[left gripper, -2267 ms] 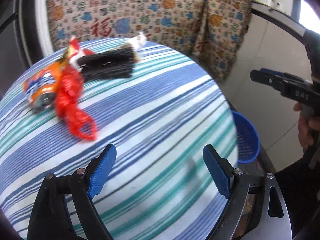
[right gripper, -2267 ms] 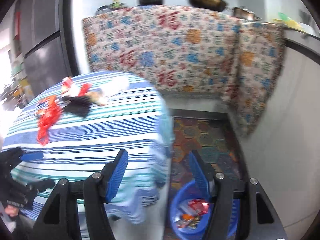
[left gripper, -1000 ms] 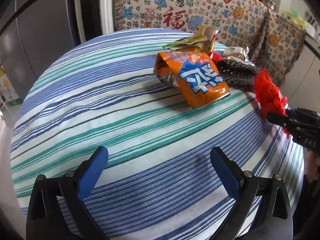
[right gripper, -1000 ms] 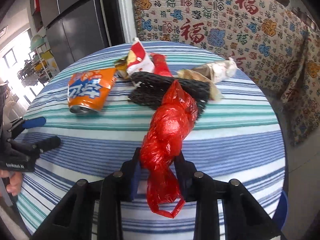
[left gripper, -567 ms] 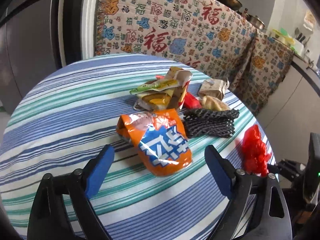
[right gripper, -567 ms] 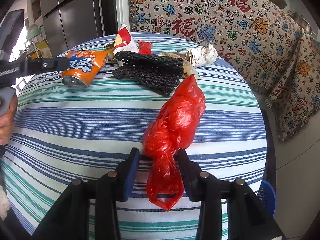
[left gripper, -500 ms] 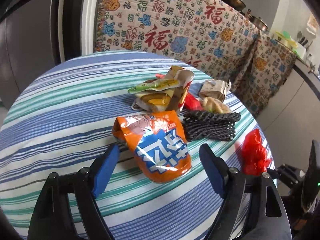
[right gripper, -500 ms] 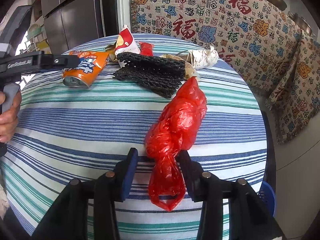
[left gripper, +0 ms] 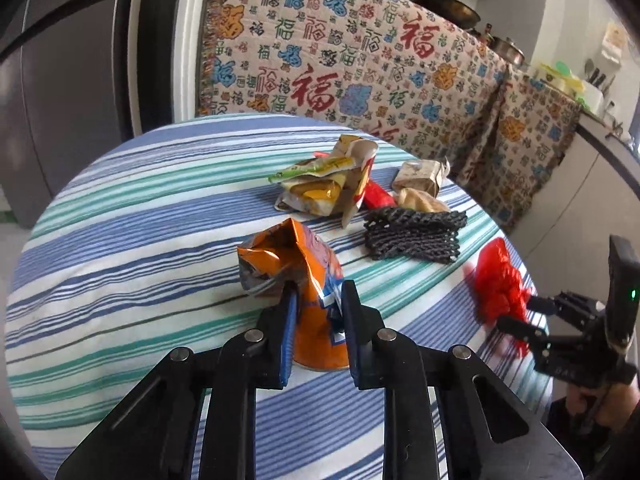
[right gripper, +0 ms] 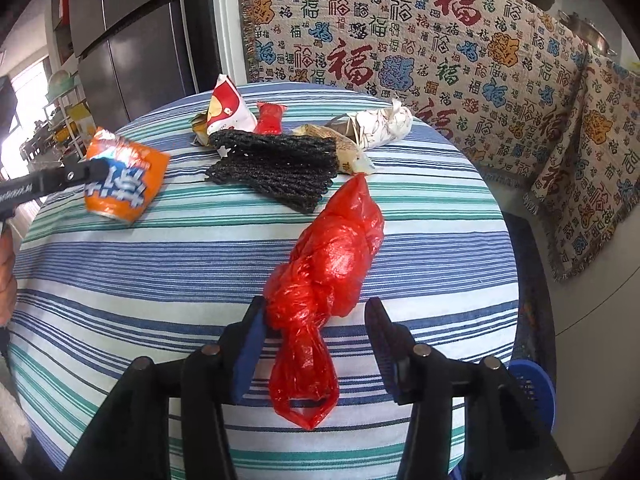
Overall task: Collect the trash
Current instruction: 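Grasp the orange Fanta can with the left gripper while the right grasps the red plastic bag, then lift the Fanta can with the left gripper while the right lifts the red bag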
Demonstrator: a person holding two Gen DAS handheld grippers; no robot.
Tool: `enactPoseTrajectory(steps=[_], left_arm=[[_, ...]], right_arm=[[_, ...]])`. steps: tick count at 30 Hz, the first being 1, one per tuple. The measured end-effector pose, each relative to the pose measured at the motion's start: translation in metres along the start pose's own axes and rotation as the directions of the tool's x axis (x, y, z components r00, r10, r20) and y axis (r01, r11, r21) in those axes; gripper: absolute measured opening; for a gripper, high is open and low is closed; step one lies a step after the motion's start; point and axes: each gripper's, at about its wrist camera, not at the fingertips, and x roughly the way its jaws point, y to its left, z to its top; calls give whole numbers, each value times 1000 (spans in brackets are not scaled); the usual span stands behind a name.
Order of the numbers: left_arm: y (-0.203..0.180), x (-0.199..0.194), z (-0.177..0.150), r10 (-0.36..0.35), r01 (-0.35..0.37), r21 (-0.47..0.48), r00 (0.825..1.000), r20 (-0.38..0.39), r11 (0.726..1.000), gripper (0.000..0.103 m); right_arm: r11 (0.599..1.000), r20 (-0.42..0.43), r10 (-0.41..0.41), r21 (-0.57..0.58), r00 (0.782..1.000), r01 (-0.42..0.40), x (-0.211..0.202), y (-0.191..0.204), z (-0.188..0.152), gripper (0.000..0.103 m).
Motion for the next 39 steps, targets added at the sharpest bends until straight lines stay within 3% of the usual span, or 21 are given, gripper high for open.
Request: enactPoseTrajectory(steps=[5,10,11,12,13,19,27,39], left_arm=[[-19,-21,-12,39,-41,38,998,53,998,20],[-34,-24,-18,64,-70,64,995,82,995,20],[-36,-23,-19,62,-67,65,995,81,996,20],[-38,-22,-20,56,-62,64,995,78,996,20],[-38,-21,-20,55,-60,62,995,78,996,20],[-40,-26,-18,28,-34,58,994,101,998,19],[-53,-22,-16,-1,-6,71,995,104,997,19],[-75,-18,-16,22,-35,123,994,110,992,19]], right_arm=[[997,35,46,67,998,-49,-7,-7,6,59],[986,34,80,144,996,-84,0,-11,10,60],[987,21,71,144,997,-74,4,-11,11,56],[988,-1,64,142,998,-63,7,-11,12,46],[989,-26,63,138,998,-59,11,-10,11,28],[990,37,67,125,997,-72,-14,-11,12,27],[991,50,91,94,995,-96,-30,-16,6,27],[993,82,91,70,992,-97,-47,-20,2,27]])
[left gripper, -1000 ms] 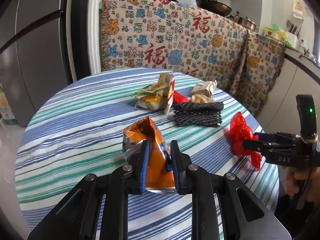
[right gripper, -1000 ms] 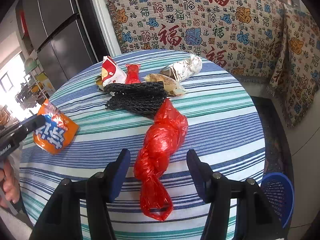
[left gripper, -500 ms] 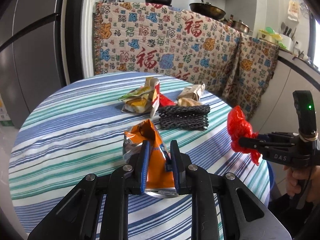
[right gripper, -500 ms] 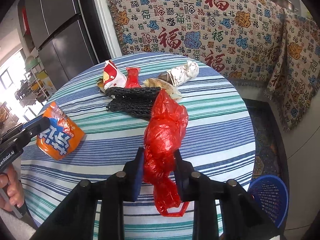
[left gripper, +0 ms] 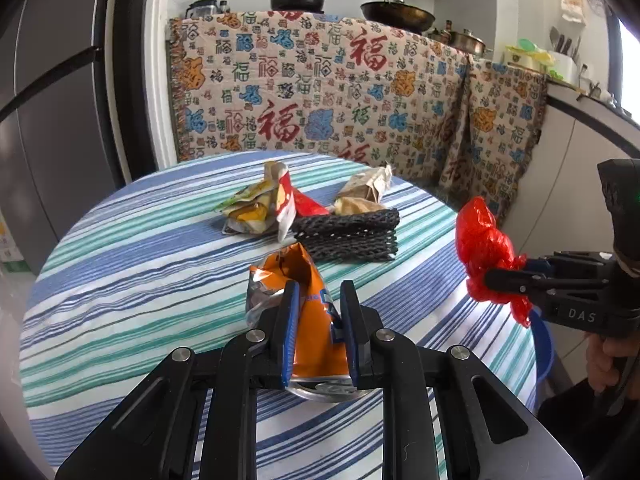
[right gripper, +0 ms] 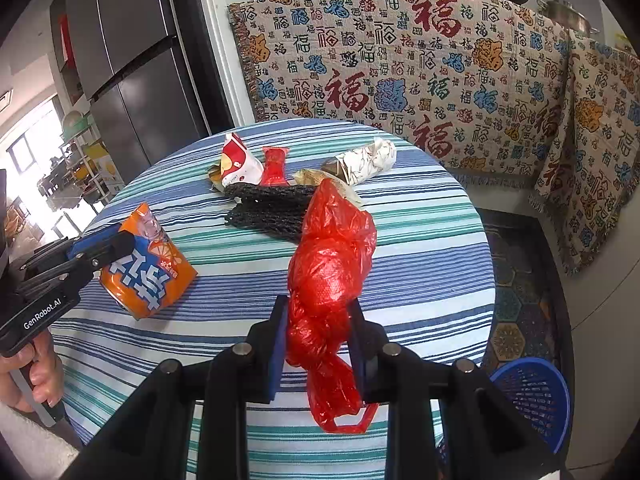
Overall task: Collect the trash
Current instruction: 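Lift the Fanta can with the left gripper while the right lifts the red bag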
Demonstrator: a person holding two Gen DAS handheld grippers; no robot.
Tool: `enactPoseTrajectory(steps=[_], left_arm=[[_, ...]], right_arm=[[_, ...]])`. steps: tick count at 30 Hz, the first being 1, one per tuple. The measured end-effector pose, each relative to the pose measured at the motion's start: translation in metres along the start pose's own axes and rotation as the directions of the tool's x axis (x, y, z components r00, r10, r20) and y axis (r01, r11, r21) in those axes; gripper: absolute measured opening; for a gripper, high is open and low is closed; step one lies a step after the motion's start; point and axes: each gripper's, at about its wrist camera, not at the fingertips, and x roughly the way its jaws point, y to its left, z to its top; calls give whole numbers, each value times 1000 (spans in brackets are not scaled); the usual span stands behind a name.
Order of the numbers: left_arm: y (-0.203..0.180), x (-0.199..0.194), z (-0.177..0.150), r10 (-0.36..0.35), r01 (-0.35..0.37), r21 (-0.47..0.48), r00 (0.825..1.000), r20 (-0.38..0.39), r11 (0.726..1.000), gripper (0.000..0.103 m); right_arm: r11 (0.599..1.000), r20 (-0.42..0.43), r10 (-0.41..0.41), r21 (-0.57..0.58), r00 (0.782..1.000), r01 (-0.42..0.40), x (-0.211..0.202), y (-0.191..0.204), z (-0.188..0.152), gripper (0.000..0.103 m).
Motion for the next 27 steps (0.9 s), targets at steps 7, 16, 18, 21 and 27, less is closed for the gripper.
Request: enactPoseTrajectory(steps=[7,16,18,21,27], left_arm=[[-1,2,0,13,-13,4,1000,-16,1000,19],[-16,1,4,-20,20,21,1000,-14,1000,19],[-22,0,4,-31,32,28,999,-9,999,19],[-27,0,5,-54,55,21,998,-11,998,18],[-36,1,5,-89,89,12,996,-18,996,18]], right_arm=[[1000,4,-6,2,1000,6,-5,-5,-2,27],[999,10,-29,32,1000,29,-18,-29,-6,27],[999,10,-35,42,999,35,-22,-35,-8,27],[998,9,-32,55,999,31,-28,-43,-12,27],[999,12,-26,46,1000,26,-34,-48,-16,27]])
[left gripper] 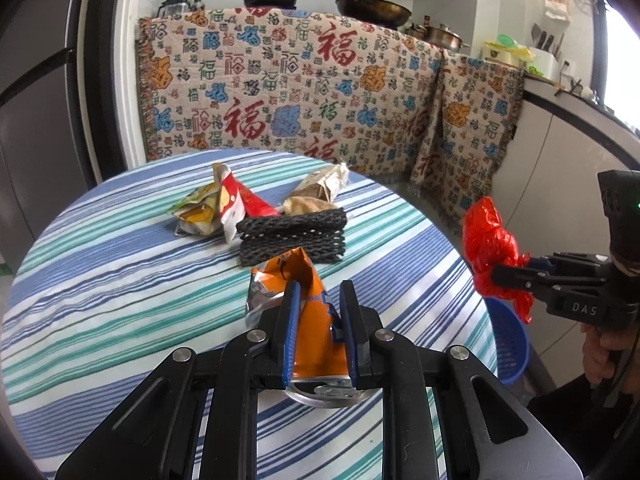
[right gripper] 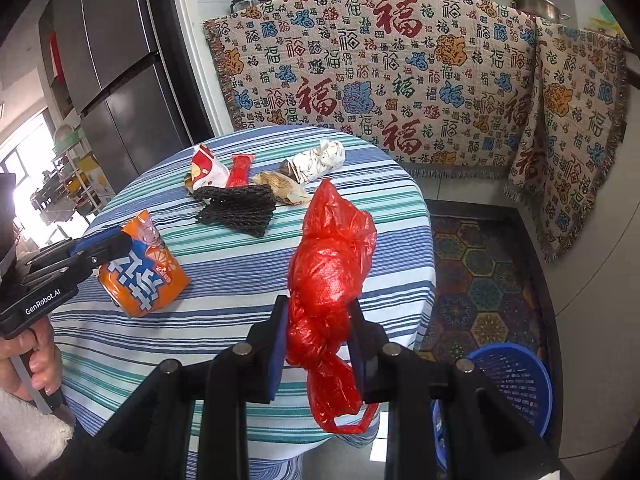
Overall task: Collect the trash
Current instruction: 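Lift the Fanta can with the left gripper while the right lifts the red bag, then carry the can and bag over the blue wastebasket and open both grippers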
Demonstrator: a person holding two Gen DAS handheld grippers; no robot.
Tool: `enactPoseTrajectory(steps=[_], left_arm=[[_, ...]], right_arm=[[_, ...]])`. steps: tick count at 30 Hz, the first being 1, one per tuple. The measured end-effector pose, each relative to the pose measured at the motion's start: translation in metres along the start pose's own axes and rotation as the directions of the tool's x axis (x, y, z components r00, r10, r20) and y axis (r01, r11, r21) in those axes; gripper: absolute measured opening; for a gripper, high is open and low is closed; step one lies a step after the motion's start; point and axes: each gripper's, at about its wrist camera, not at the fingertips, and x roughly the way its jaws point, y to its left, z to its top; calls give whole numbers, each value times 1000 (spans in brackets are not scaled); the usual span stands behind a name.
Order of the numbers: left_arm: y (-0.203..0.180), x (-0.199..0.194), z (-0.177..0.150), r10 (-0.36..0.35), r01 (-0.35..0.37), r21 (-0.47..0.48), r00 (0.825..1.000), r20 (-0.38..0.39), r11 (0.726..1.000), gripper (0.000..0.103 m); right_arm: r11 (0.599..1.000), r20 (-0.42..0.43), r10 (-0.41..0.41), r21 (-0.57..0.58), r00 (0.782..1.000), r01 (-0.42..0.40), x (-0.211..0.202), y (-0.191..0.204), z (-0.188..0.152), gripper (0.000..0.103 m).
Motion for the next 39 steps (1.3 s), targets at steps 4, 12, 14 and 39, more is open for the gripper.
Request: enactPoseTrajectory(steps=[4,12,14,39], left_arm=[[-3,-2,0,-9,9,-2,1000,2,1000,18],[14,3,-10,-13,12,-12,1000,-26,1000,24],[17,4,-15,4,-4,-5,998,-60,1000,28],[-9,-15,-3,-73,71,-37,996,-60,997,21]], right_arm=[[1000,-5,7,0,1000,-7,-1,-2,-1,27],[998,-9,46,-33,999,-47,0,10,-2,27],[998,-9,50,-37,999,-51,0,11,-2,27],[999,41,25,19,999,-26,-26,-17,2,28]])
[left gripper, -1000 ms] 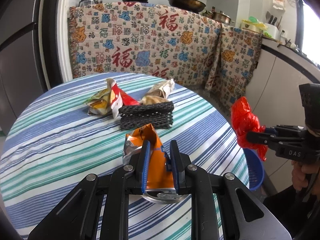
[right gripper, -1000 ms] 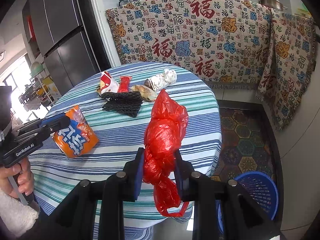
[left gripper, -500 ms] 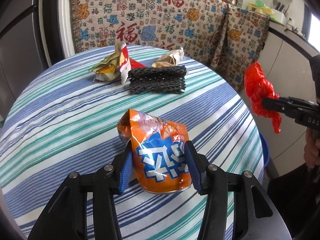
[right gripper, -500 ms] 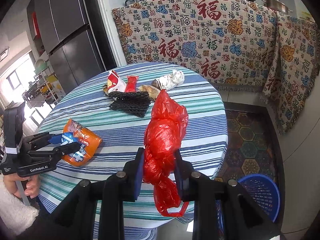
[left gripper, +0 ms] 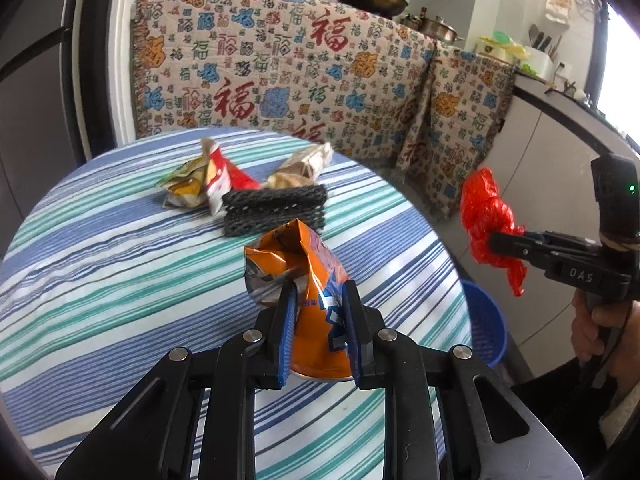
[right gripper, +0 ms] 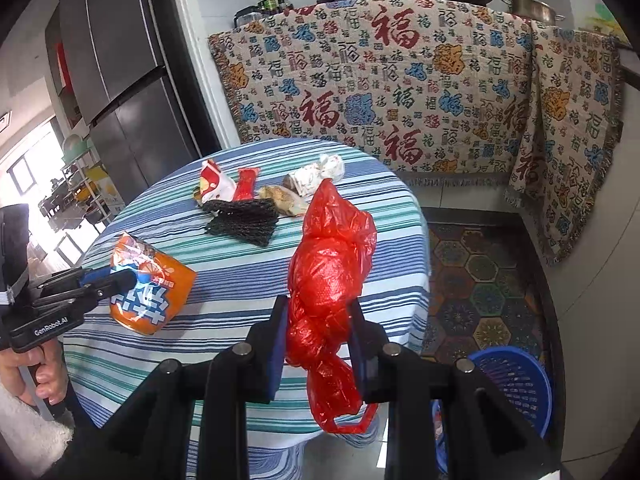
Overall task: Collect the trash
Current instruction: 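Carry the can and bag over the blue wastebasket and open both grippers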
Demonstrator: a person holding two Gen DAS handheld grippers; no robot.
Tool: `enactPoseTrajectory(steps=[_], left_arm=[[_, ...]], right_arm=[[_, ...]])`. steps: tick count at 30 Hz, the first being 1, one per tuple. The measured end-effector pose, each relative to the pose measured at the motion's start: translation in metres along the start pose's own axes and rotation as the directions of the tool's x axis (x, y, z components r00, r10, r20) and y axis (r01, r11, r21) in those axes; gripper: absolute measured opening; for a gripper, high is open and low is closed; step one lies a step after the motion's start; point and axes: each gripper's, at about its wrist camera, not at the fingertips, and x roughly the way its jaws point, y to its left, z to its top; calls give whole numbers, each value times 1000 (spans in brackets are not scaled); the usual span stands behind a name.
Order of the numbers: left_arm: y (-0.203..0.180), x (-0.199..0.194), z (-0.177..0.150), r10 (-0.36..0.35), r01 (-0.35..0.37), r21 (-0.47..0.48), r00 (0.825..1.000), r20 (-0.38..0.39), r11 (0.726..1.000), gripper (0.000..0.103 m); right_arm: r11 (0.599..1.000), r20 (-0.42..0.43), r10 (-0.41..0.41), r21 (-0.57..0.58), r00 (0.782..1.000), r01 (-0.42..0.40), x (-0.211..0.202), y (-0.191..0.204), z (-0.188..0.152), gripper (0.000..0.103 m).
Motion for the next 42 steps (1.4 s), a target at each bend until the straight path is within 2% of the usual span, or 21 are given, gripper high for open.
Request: enactPoseTrajectory(steps=[7,14,20,24,30,42], left_arm=[[-88,22,24,-126,127,104,992,-12,986,21],[-181,79,25,-263,274,144,960,-95,951,22],[-243,131,23,-321,344,153,934,-157,926,22],[-267,157,21,-338,368,158,922,-187,916,22],[-289,190,12,-332,371,164,916,-224,914,23],[-307,231,6,-332,385,171,903,-272,907,24]], right_arm=[[987,26,-112,122,993,108,-37,-70,-9,28],[945,-26,-232,232,972,232,-63,-142,-41,28],[916,-89,-247,304,965,263,-68,-195,-66,28],[911,-101,-252,309,962,271,-66,-209,-74,28],[901,-136,-266,318,954,297,-59,-230,-82,28],[886,-175,-281,331,944,325,-36,-260,-94,29]])
